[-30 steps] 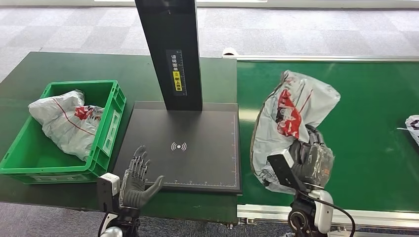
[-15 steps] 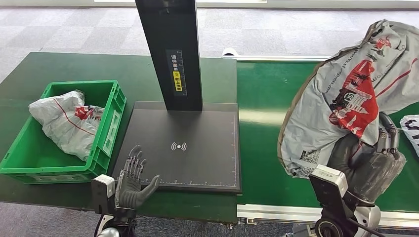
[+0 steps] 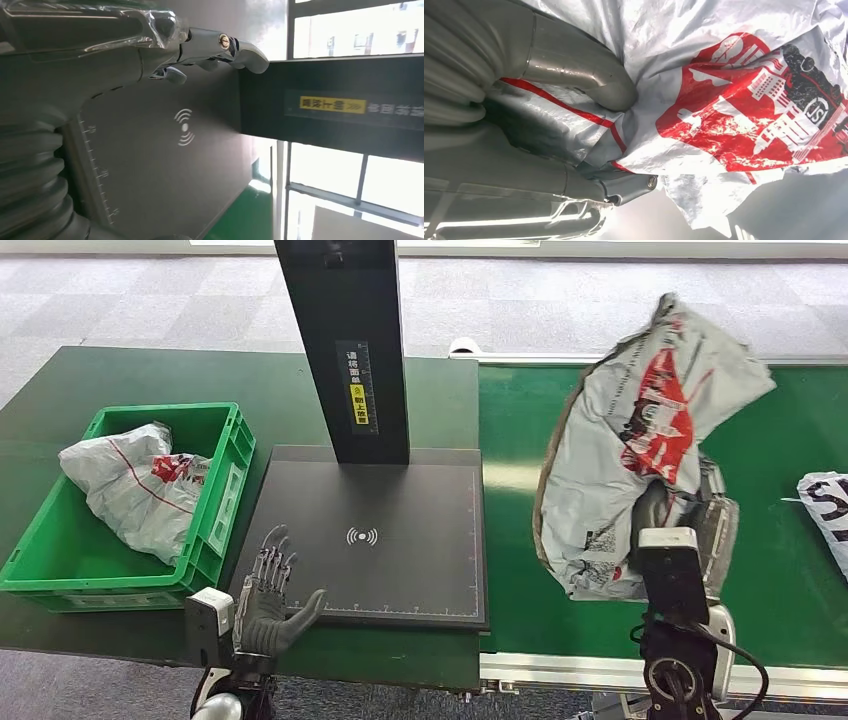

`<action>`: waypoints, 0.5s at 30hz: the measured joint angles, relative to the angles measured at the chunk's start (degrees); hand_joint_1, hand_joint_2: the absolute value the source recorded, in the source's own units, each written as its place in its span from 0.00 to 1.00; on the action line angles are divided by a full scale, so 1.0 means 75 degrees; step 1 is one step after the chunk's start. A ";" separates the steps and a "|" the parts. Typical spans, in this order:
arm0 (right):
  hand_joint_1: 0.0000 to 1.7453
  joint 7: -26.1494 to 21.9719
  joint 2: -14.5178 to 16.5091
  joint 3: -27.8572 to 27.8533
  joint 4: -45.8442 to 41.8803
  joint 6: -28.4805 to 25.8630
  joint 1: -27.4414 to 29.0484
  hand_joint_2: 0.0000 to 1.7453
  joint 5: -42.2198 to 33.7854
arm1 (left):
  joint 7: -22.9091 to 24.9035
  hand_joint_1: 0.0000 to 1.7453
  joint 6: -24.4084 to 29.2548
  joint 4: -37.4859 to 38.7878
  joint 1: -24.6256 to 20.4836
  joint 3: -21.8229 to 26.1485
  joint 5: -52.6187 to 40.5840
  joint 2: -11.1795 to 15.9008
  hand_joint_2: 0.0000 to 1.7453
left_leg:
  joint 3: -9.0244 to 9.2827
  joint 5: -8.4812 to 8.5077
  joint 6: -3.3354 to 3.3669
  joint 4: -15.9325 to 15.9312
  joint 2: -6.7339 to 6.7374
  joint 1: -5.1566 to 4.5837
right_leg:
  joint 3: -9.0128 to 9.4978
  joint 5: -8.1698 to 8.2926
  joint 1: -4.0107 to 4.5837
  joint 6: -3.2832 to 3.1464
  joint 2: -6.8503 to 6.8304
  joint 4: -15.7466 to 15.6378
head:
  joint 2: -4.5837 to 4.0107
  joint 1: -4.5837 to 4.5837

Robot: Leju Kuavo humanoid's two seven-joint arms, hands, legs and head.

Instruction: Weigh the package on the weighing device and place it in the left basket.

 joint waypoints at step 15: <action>1.00 -0.0368 0.1177 0.1366 0.5200 0.1740 -0.2486 1.00 -0.0687 | -0.0004 0.00 0.0462 -0.0308 -0.0733 0.1129 -0.0717 -0.0018 1.00 | -0.0043 0.0027 -0.0018 0.0001 -0.0008 0.0032 | -0.0045 0.0016 0.0028 -0.0013 -0.0007 0.0012 | 0.0000 -0.0001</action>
